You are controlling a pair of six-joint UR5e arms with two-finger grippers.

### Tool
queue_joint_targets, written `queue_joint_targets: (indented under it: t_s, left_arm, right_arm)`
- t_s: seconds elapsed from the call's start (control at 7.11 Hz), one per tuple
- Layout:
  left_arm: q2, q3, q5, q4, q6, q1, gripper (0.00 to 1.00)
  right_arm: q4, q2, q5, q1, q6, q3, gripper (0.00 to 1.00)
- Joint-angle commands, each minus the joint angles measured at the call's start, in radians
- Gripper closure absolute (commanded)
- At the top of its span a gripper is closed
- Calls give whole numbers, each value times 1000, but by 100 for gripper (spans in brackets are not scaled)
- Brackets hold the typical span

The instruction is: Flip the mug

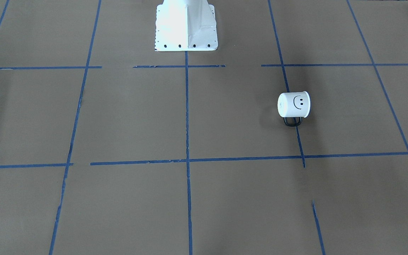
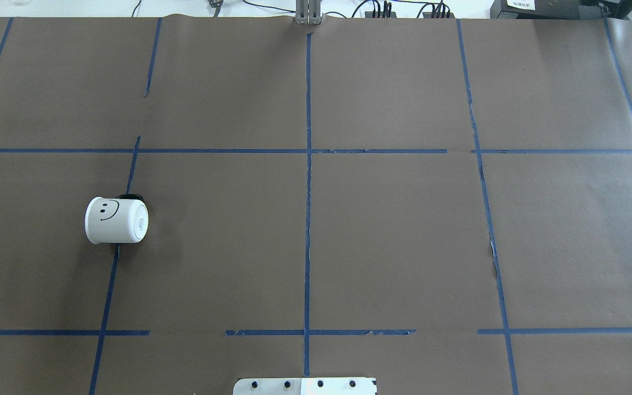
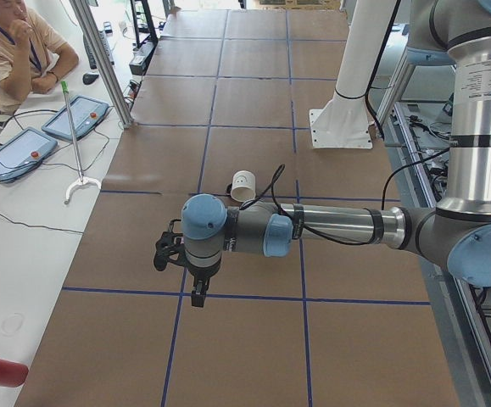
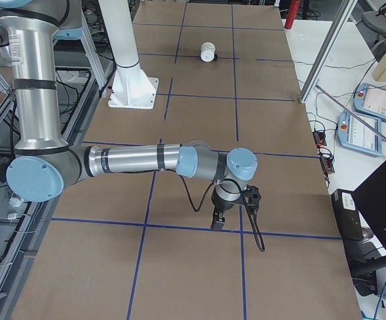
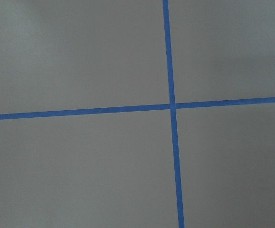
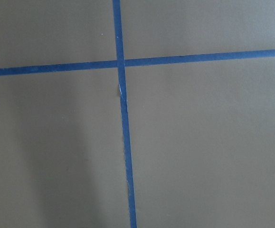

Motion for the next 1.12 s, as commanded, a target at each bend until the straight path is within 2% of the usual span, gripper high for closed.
queue_joint_targets:
  t_s: [0.0, 0.28, 0.42, 0.56, 0.7, 0.98]
  left_arm:
    - [1, 3, 2, -38, 2, 2, 0]
    - [-1, 43, 9, -68, -13, 38, 0]
    - [-10, 46, 49, -63, -10, 84, 0]
    - [-11, 31, 183, -65, -10, 142, 0]
    - [-31, 22, 184, -91, 2, 153, 0]
    - [-45, -14, -48, -123, -16, 179, 0]
  right_arm:
    - [0, 0, 0, 0, 0, 0, 0]
    - [0, 0, 0, 0, 0, 0, 0]
    - [0, 0, 0, 0, 0, 0, 0]
    - [0, 0, 0, 0, 0, 0, 0]
    - [0, 0, 0, 0, 0, 0, 0]
    - [0, 1, 0, 0, 0, 0, 0]
